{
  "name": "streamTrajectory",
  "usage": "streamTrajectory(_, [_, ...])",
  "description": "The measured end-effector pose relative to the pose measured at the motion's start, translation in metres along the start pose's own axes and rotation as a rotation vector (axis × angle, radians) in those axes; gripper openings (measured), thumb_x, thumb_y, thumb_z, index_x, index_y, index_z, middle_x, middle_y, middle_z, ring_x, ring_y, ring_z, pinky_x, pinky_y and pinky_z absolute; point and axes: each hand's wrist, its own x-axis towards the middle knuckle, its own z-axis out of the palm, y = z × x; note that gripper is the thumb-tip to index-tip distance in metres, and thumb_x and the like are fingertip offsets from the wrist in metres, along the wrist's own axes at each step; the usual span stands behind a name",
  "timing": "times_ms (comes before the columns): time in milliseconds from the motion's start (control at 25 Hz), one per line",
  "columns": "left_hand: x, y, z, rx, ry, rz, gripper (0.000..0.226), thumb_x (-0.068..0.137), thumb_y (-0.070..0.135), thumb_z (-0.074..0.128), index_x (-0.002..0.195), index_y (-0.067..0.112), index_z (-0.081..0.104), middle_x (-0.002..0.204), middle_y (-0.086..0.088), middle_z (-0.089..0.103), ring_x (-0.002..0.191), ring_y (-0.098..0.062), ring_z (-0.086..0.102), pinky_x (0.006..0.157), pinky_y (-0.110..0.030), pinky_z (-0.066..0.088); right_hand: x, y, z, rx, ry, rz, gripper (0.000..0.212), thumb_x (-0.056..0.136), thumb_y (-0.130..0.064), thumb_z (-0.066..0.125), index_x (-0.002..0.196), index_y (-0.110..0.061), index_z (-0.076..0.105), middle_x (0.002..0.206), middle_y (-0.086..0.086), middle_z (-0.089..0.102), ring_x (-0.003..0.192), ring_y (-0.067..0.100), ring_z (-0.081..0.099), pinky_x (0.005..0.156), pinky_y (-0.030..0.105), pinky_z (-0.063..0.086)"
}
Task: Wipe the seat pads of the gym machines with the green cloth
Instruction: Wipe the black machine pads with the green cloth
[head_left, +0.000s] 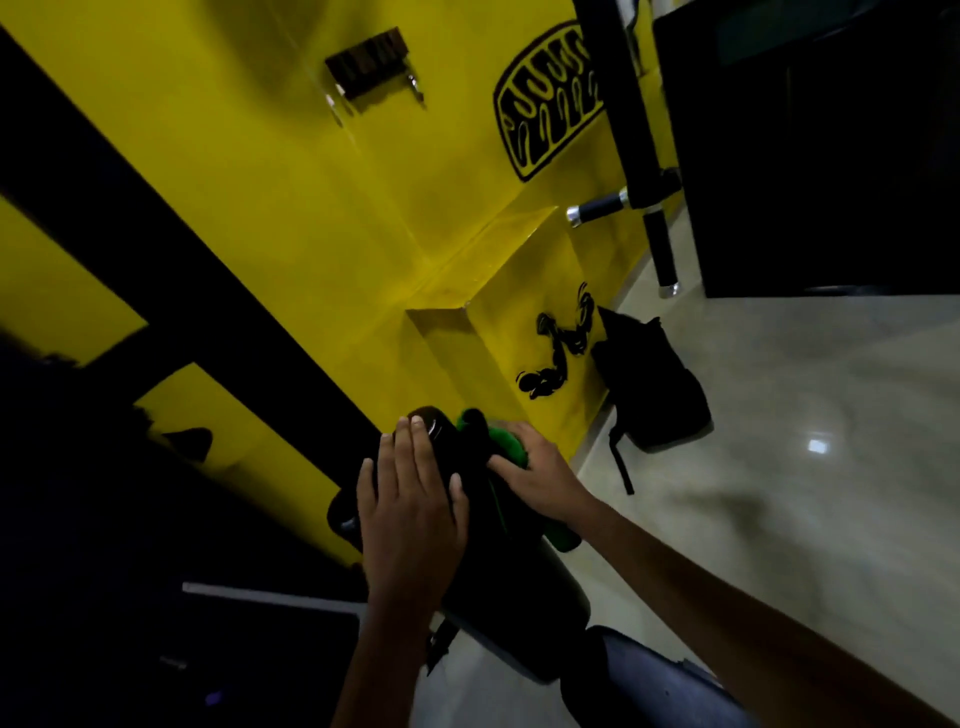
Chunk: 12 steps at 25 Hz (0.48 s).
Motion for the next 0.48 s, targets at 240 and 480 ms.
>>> streamTrajectory(240, [-0.005,0.007,0.020,0.146,0.159,-0.053,0.059,0.093,0.034,0.040,0.141,0.000,0.036,0.141,-0.017,0.047,0.127,-0.033,0.047,0.101,-0.045,0.032,0.022,-0.015,-0.011,-0.010,-0.115,-0.016,0.032,0.094,-0.017,0.055,0.125,-0.011,0.056,0.118,0.011,0.058,0.107,0.021,0.054,0.086,0.029,0.042])
streamTrajectory(480, [-0.005,0.008,0.026,0.165,0.189,-0.069,0.062,0.091,0.036,0.044,0.143,0.003,0.035,0.142,-0.015,0.047,0.128,-0.030,0.045,0.102,-0.043,0.032,0.005,0.033,-0.003,0.038,-0.142,0.152,0.034,0.094,-0.015,0.055,0.128,-0.013,0.052,0.117,0.008,0.055,0.113,0.022,0.053,0.088,0.028,0.043])
